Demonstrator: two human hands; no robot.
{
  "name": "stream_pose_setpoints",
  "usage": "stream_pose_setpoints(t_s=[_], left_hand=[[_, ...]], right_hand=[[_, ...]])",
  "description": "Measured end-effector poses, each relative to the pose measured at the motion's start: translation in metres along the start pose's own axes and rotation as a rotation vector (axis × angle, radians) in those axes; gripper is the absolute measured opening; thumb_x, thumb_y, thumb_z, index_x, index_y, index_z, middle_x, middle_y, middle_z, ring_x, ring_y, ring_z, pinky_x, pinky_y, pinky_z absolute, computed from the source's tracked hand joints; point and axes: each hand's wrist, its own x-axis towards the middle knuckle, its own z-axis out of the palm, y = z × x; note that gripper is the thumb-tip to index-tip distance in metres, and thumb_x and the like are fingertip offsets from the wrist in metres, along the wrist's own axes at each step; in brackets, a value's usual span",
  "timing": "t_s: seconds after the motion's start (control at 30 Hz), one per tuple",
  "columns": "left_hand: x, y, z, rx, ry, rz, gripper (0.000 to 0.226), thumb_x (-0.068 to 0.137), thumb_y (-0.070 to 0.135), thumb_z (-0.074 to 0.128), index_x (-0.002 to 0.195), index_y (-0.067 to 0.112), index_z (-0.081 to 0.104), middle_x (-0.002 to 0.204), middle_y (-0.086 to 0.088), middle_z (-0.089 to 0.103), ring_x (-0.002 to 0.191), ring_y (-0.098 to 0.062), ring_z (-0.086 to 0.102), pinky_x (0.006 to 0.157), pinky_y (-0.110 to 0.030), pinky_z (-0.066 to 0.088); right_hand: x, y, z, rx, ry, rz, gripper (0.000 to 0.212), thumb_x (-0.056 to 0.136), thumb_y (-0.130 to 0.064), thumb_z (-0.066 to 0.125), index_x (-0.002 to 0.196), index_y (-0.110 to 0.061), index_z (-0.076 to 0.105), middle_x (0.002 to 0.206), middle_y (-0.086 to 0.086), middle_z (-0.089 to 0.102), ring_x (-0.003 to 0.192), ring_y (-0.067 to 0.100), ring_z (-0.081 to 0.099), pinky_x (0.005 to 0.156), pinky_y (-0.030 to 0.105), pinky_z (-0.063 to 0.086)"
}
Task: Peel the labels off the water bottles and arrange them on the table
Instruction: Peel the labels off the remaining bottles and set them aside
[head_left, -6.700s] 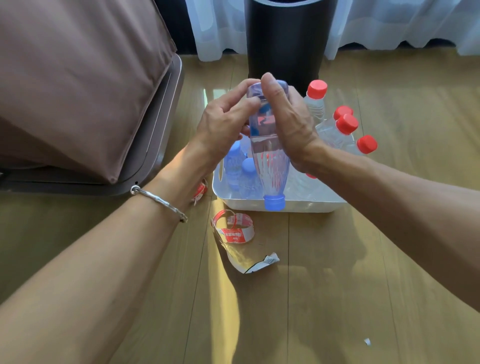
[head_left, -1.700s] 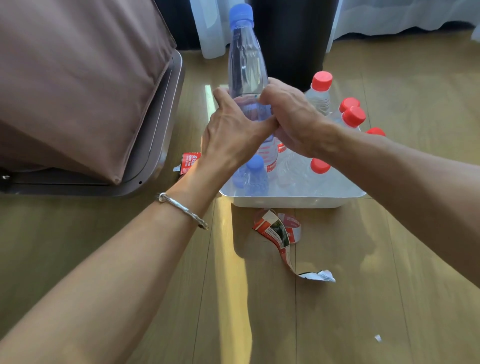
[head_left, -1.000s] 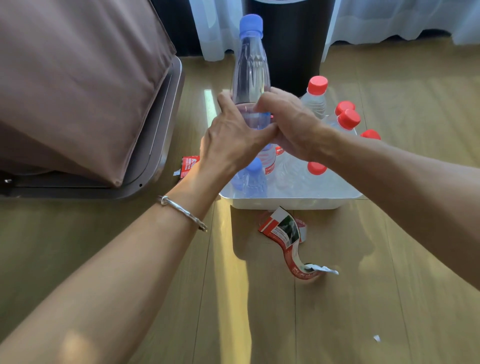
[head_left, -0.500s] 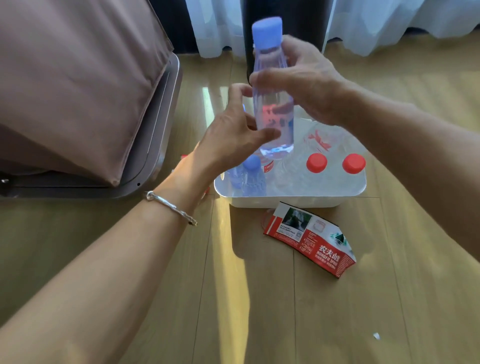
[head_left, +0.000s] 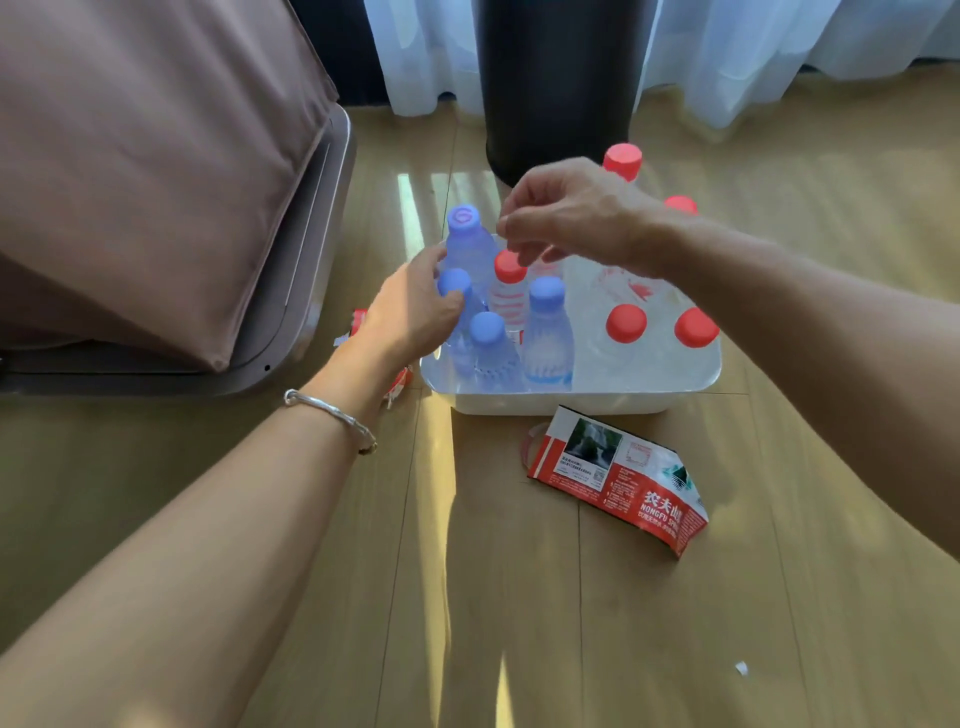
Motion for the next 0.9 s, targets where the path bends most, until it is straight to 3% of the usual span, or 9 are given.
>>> stream_pose_setpoints(t_s=[0.1, 0.2, 0.3, 0.53, 0.63, 0.77, 0.83, 0.9], left_hand=[[-0.002, -0.002, 0.009, 0.037, -0.009, 0.023, 0.048, 0.093, 0.029, 0.061, 0.138, 0.020, 0.048, 0.133, -0.008, 0.059, 0.116, -0.029, 0.058, 0.090, -0.030, 0.042], [-0.003, 0.001, 0.013, 0.039, 0.063, 0.007, 0.032, 0.094, 0.032, 0.061, 0.122, 0.016, 0.055, 0.116, -0.012, 0.063, 0.102, -0.032, 0.058, 0.082, -0.036, 0.045], [-0.003, 0.001, 0.014, 0.071, 0.081, -0.013, 0.029, 0.096, 0.031, 0.057, 0.120, 0.017, 0.054, 0.115, -0.013, 0.063, 0.102, -0.034, 0.057, 0.079, -0.036, 0.044], [0.001, -0.001, 0.011, 0.034, 0.074, -0.035, 0.033, 0.094, 0.030, 0.058, 0.124, 0.017, 0.053, 0.117, -0.009, 0.062, 0.093, -0.024, 0.055, 0.074, -0.033, 0.041], [0.003, 0.002, 0.012, 0.019, 0.082, -0.034, 0.036, 0.094, 0.031, 0.056, 0.127, 0.018, 0.053, 0.121, -0.009, 0.062, 0.098, -0.026, 0.057, 0.077, -0.032, 0.043], [0.010, 0.006, 0.013, -0.032, 0.129, 0.034, 0.044, 0.097, 0.031, 0.055, 0.139, 0.018, 0.049, 0.135, -0.009, 0.055, 0.120, -0.027, 0.055, 0.095, -0.036, 0.045], [0.017, 0.009, 0.012, -0.079, 0.170, 0.045, 0.048, 0.097, 0.027, 0.055, 0.143, 0.018, 0.044, 0.138, -0.011, 0.051, 0.122, -0.027, 0.053, 0.093, -0.033, 0.042], [0.024, 0.012, 0.008, -0.089, 0.178, 0.059, 0.055, 0.096, 0.021, 0.054, 0.148, 0.019, 0.037, 0.143, -0.011, 0.046, 0.127, -0.028, 0.050, 0.095, -0.033, 0.041]], right_hand=[[-0.004, 0.005, 0.003, -0.158, -0.117, 0.043, 0.018, 0.097, -0.022, 0.058, 0.105, -0.008, 0.067, 0.091, 0.001, 0.071, 0.075, 0.008, 0.068, 0.069, 0.021, 0.054], [-0.008, 0.010, 0.003, -0.191, -0.190, 0.082, 0.019, 0.099, -0.024, 0.055, 0.108, -0.010, 0.065, 0.093, 0.001, 0.069, 0.080, 0.012, 0.068, 0.069, 0.022, 0.053], [-0.008, 0.012, 0.002, -0.195, -0.173, 0.092, 0.021, 0.099, -0.022, 0.054, 0.111, -0.008, 0.064, 0.099, 0.005, 0.069, 0.086, 0.017, 0.069, 0.068, 0.023, 0.052], [-0.006, 0.015, 0.005, -0.264, -0.143, 0.098, 0.025, 0.100, -0.020, 0.052, 0.116, -0.007, 0.065, 0.105, 0.007, 0.067, 0.090, 0.019, 0.067, 0.067, 0.021, 0.051], [-0.005, 0.017, 0.005, -0.280, -0.126, 0.105, 0.025, 0.099, -0.021, 0.052, 0.117, -0.008, 0.064, 0.105, 0.006, 0.066, 0.089, 0.018, 0.065, 0.064, 0.021, 0.049], [-0.006, 0.022, 0.006, -0.283, -0.133, 0.124, 0.022, 0.098, -0.018, 0.052, 0.114, -0.012, 0.067, 0.104, 0.006, 0.068, 0.090, 0.018, 0.066, 0.073, 0.028, 0.053], [-0.006, 0.027, 0.007, -0.301, -0.142, 0.137, 0.021, 0.097, -0.018, 0.053, 0.111, -0.014, 0.068, 0.104, 0.004, 0.067, 0.092, 0.020, 0.065, 0.081, 0.034, 0.054], [-0.007, 0.032, 0.008, -0.309, -0.145, 0.132, 0.018, 0.097, -0.018, 0.053, 0.107, -0.015, 0.068, 0.103, 0.002, 0.066, 0.087, 0.015, 0.061, 0.079, 0.032, 0.052]])
